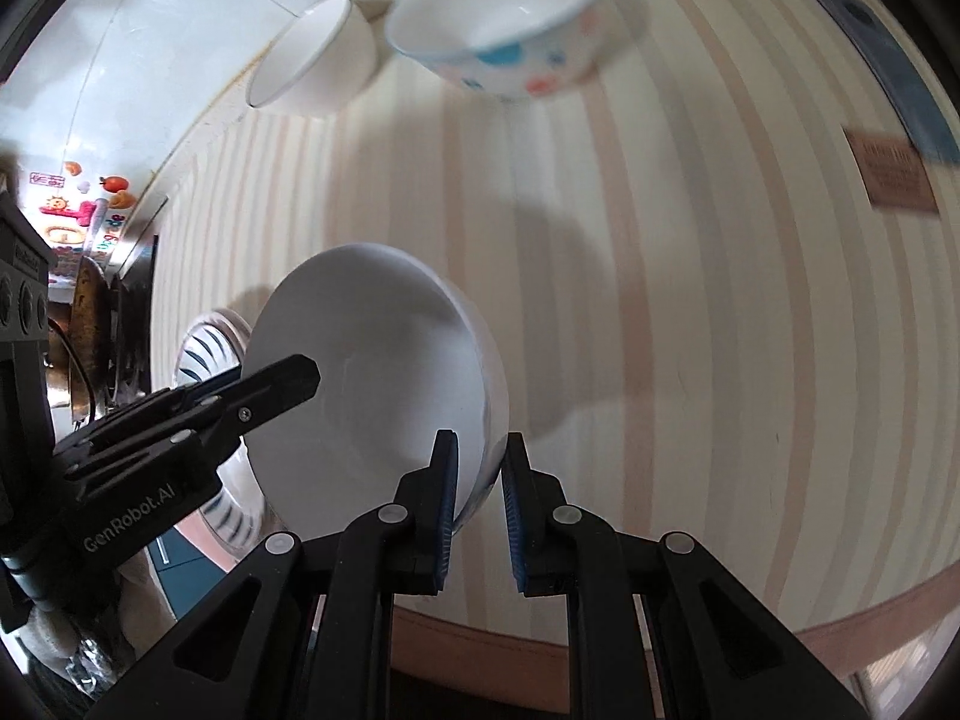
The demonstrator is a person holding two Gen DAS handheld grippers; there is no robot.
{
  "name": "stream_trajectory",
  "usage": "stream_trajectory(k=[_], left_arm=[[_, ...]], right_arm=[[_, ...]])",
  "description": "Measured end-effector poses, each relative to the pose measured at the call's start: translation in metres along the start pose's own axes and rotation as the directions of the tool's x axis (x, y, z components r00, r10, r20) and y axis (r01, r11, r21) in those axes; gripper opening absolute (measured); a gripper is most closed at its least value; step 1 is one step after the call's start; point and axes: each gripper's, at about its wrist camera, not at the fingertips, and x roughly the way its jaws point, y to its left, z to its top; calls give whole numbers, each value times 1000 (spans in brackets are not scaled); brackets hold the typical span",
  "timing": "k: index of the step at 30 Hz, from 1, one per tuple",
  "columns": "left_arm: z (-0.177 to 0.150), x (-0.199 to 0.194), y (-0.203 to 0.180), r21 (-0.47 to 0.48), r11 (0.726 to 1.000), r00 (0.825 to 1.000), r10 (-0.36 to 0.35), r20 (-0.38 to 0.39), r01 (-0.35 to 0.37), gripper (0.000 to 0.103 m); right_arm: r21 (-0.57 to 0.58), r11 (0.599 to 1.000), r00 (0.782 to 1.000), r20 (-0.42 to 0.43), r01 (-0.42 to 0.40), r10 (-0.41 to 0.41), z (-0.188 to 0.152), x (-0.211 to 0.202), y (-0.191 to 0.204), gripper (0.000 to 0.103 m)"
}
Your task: Organize plates and bowls
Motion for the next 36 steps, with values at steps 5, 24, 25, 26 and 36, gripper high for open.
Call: stream_trajectory(k=[5,24,25,26,36], left_arm=[[-5,7,-3,11,1000,1000,17,-13,-17,22],[-4,21,-16,52,997,998,55,-27,-54,22],[-4,21,-16,50,998,998,51,-34,-50,22],[-4,19,-15,44,998,998,44,-38,-42,22],[52,-61,-13,4,999,992,-42,120,42,31]], right_arm=[[13,1000,1000,-8,16,-15,-7,7,-4,16],[37,999,1000,-17,19,-18,-11,8,-11,16],[36,999,1000,-19,20,-20,-10,8,-11,16],[35,999,1000,-22,21,-21,-10,8,-11,16],[79,997,1000,-4,9,-9,8,-36,-28,17]])
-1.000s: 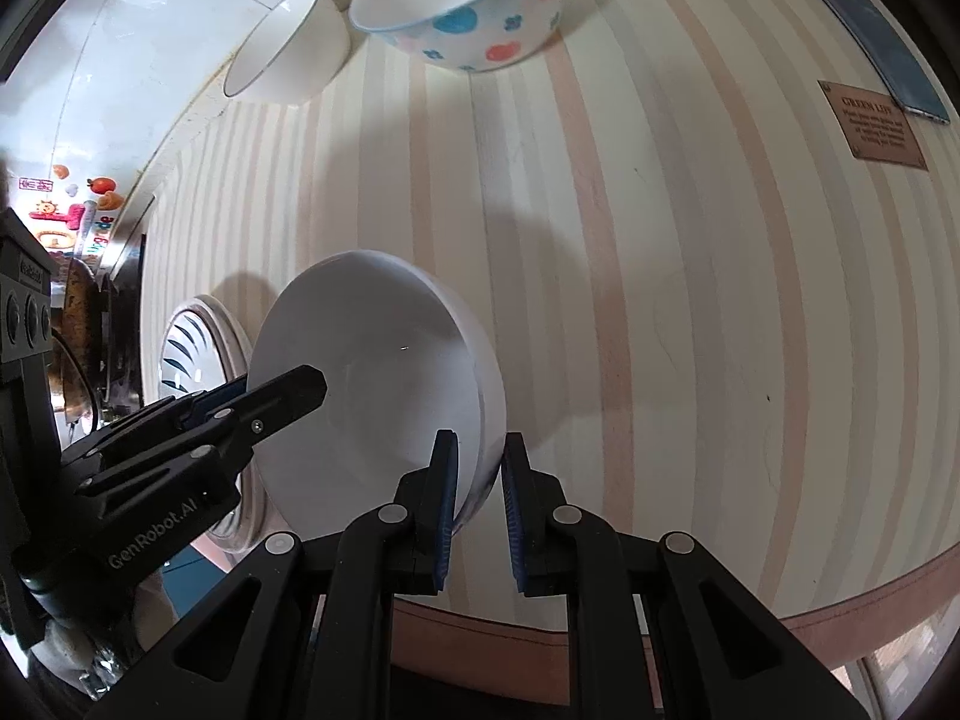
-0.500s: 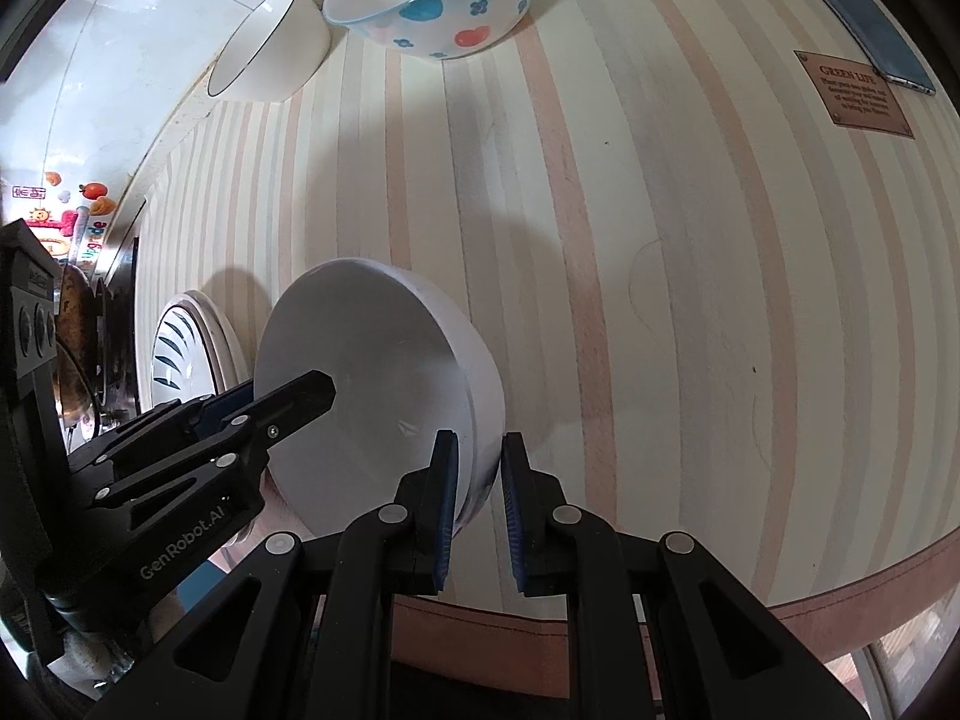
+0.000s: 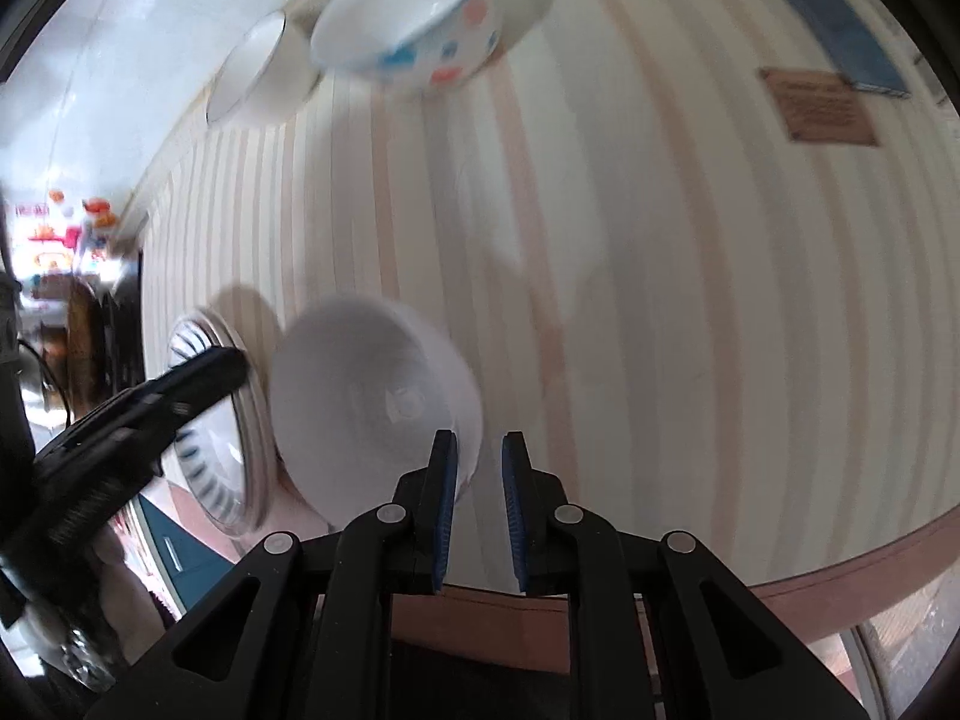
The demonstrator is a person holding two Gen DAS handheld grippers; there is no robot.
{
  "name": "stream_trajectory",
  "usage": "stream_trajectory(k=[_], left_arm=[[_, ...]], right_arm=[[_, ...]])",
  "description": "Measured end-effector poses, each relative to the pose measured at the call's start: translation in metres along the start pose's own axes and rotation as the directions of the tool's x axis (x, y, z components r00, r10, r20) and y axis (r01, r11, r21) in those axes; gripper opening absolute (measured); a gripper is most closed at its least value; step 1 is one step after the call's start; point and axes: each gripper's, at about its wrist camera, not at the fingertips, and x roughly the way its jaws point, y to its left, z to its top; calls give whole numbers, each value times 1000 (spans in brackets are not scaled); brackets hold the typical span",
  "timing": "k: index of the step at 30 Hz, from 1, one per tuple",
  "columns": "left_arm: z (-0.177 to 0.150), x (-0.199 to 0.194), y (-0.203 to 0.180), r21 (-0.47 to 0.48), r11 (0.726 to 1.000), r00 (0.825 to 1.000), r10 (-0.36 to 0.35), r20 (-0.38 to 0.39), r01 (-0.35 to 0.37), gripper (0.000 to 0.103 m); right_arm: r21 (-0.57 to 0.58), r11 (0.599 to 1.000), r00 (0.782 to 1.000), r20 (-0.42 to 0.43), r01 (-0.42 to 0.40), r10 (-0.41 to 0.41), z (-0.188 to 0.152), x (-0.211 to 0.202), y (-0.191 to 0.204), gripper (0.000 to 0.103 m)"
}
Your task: Organize plates and bowls
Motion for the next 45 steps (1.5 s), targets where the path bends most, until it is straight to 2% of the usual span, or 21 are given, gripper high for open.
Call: stream_trajectory(k=[3,4,5,7,11,17,18,19,21,22,24,29,36,42,45], left_arm=[[36,5,4,-31,1000,1000,2,23,-1,32],[50,10,6,-48,999,1000,-2,23,3,32],[60,15,6,-60,998,1000,-7,23,8,32],[80,27,6,-69,998,1000,2,14,-1,32],[113,63,2,-69,997,999,39,-26,-41,32],[131,118,6,-84,995,992,42,-118,-52,31],[131,122,6,-87,995,992,33,-121,-44,30],[131,125,7,-86,995,992,29,-119,-40,23],[129,127,5,-70,997,993,30,-110,-38,18],[127,126,4,-66,997,994,29,-105,-36,18],[125,122,1,-54,997,995,42,-87,-47,18],[128,115,2,-59,997,996,45,-78,-50,18],[117,95,-2,-51,998,998,35,-60,-38,18],[86,57,-7,-11,1000,999,25,-27,-26,18],[67,40,-8,2,1000,999,8,-41,-8,18]], right_arm=[[1,1000,998,53,-16,16,24,-26,-1,18],[2,1000,996,83,-26,26,36,-35,0,22],[3,999,993,116,-32,31,46,-40,0,34],[-10,1000,985,167,-26,28,72,-49,2,42],[-9,999,979,199,-49,50,119,-48,1,42],[9,999,985,165,-43,41,177,-14,0,42],[13,999,986,159,-42,39,183,-7,-1,42],[13,999,988,150,-39,37,189,0,-1,41],[14,999,989,146,-41,39,197,11,-4,33],[6,999,990,140,-37,35,201,18,-5,20],[2,1000,990,142,-23,22,205,23,-7,14],[-25,1000,989,150,3,0,206,25,-3,14],[-42,999,986,164,7,0,191,16,9,14],[-46,999,984,179,-13,21,158,-6,14,14],[-60,998,982,188,-22,33,131,-21,19,14]])
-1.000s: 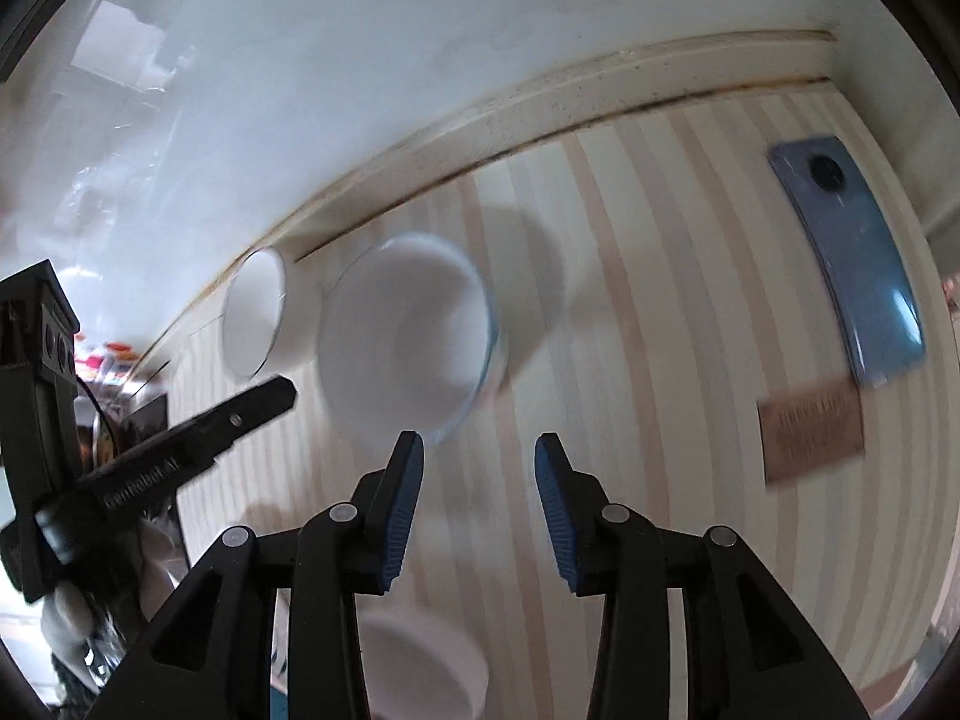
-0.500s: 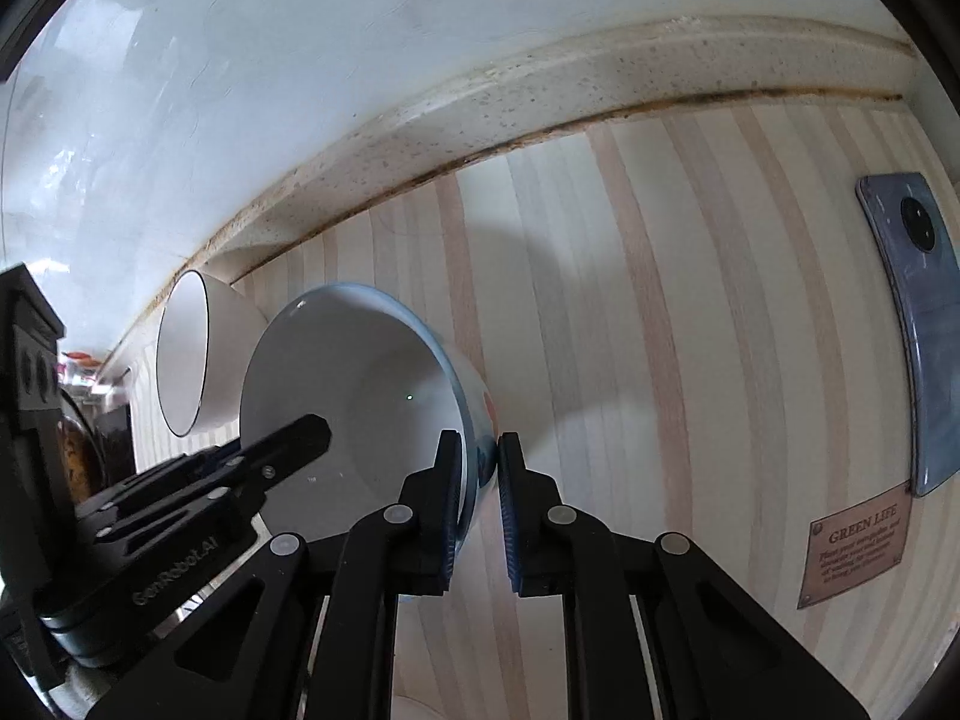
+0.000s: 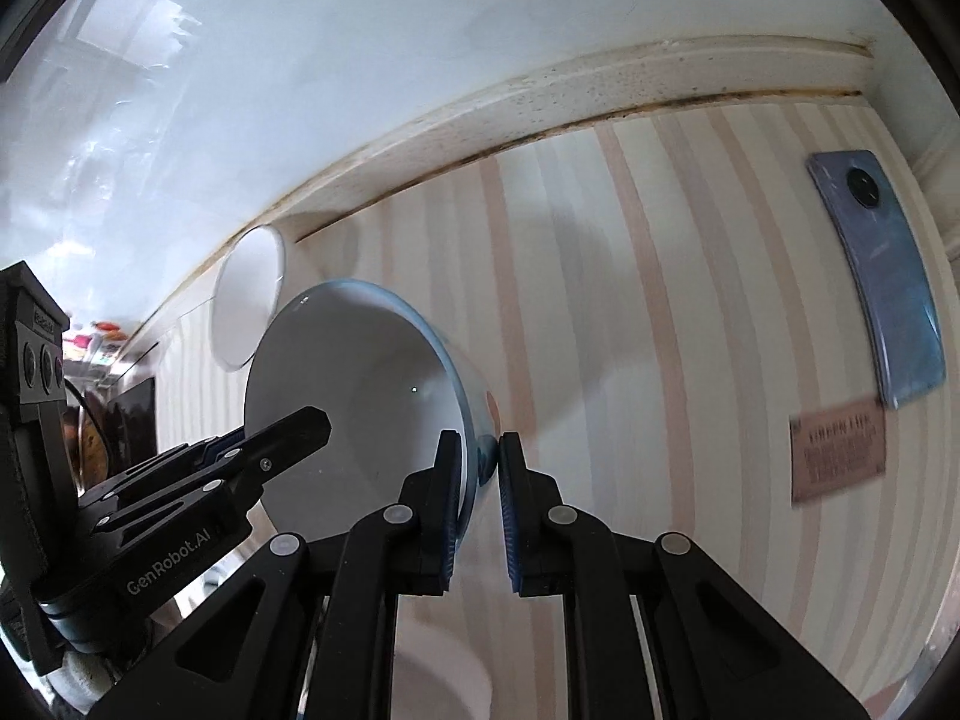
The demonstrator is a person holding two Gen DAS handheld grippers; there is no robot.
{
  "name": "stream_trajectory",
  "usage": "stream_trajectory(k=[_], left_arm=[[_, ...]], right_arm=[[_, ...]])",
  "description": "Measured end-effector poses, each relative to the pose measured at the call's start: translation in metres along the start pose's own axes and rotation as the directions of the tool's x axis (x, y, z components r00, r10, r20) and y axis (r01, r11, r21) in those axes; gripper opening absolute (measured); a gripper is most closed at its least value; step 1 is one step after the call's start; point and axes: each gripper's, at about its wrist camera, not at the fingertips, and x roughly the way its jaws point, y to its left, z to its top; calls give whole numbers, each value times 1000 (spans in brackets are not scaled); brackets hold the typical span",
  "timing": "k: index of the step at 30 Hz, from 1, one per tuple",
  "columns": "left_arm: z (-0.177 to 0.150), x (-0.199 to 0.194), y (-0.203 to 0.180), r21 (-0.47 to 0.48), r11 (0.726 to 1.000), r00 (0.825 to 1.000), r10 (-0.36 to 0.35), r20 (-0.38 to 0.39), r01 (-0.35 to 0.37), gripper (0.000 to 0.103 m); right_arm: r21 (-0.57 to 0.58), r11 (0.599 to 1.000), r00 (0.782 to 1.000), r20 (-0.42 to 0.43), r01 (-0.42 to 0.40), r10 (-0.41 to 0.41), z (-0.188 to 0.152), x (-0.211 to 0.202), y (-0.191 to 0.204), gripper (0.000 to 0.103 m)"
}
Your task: Organize plates and bowls
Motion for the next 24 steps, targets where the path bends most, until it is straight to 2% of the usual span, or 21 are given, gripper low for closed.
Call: stream_trajectory(k=[5,10,15,24], left_arm=[[-36,-20,5,-17,999,999,-37,-18,37,18],[-72,-32,7,-6,1000,999,-23,-23,23,18],[-97,-26,11,3,1000,998,-6,-57,6,18],[-113,-1,12,22,999,993,36,-114,-34,18]], right_arm=[[-10,1000,1000,-5,-10,10,-44,-20,14,14],[-23,999,999,-33,-25,25,-90,-34,17,14],[5,999,996,-77,-47,47,-128,-26,16,14],[20,999,991,-129,-25,27,-154,2,9,14]])
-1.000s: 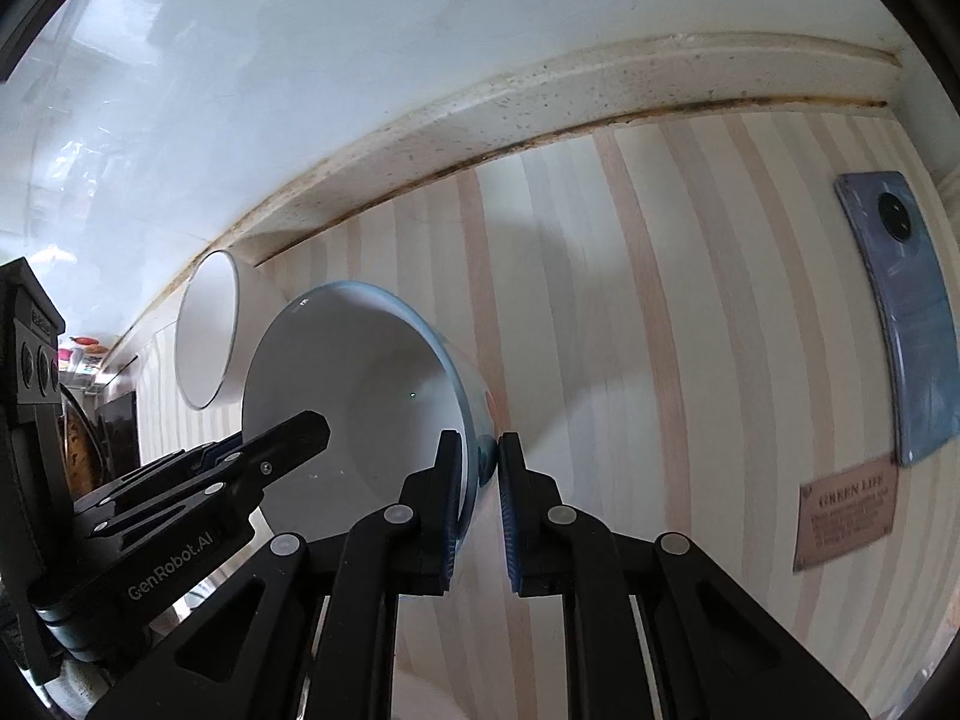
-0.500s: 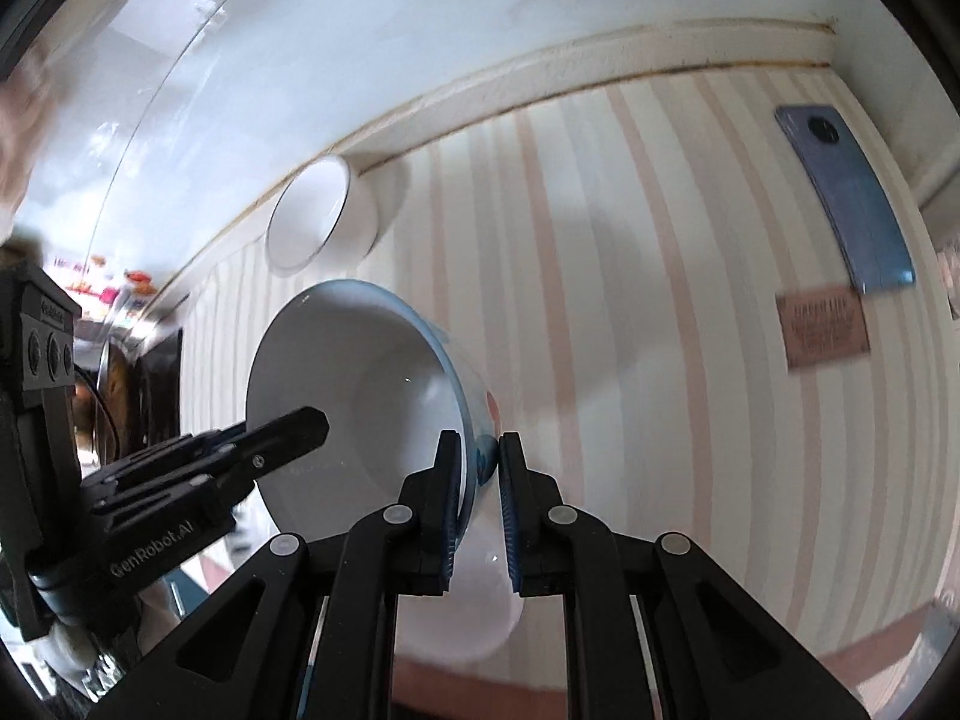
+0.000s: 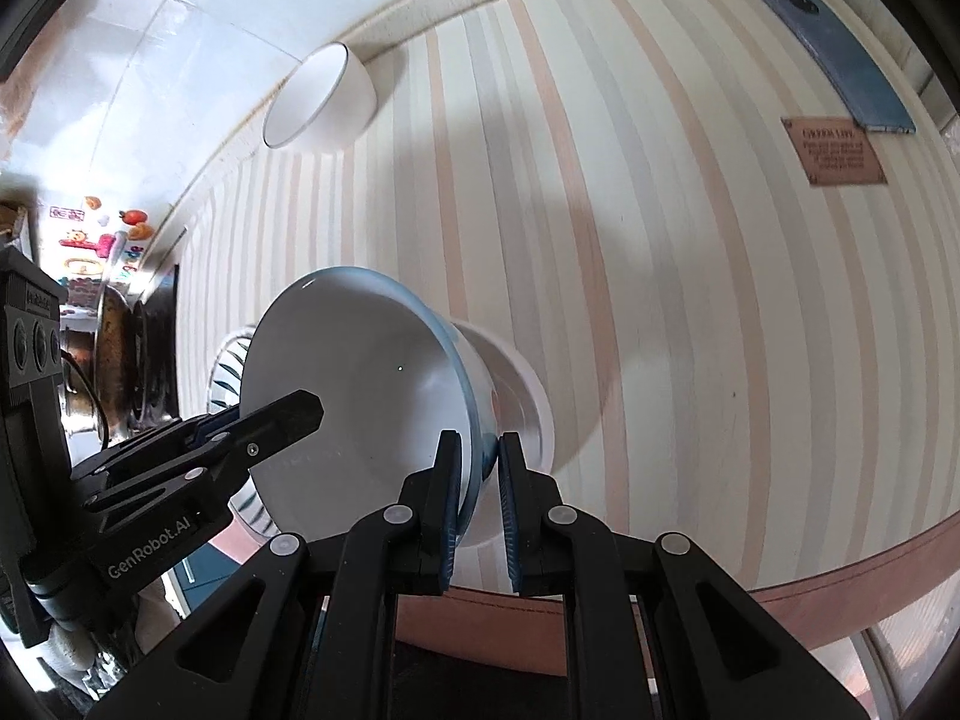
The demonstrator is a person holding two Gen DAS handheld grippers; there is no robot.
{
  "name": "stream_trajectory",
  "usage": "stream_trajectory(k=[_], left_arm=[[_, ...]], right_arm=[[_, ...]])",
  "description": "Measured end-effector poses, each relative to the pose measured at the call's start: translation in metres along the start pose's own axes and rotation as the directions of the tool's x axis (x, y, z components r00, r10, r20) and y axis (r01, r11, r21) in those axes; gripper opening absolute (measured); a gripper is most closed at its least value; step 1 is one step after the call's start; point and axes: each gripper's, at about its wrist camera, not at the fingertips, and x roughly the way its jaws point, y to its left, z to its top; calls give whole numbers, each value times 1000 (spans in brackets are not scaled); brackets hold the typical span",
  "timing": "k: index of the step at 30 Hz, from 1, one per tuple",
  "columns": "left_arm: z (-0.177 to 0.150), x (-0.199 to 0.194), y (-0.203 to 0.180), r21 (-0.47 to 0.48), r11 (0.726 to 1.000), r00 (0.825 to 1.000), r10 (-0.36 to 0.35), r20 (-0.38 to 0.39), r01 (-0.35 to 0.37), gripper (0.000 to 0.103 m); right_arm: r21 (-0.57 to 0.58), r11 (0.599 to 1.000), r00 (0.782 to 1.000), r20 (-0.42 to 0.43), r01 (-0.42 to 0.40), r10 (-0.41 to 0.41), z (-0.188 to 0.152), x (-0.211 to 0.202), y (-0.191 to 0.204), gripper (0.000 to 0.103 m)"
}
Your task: Organize plates and bowls
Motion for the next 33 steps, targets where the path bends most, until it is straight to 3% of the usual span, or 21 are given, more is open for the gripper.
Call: stream_trajectory(k=[15,25,33], left_arm=[[-4,18,-7,31,997,998,69,-13,-68,18],[-6,21,-10,31,996,997,79,-26,-78,18],[-5,8,-7,12,999,999,50,-13,-50,18]], right_arm=[[22,1000,999,-42,-3,4,5,17,-4,14],[-38,998,995,-81,49,-52,6,15,3,19],[-49,998,992,-116,42,-48,6,16,0,19]])
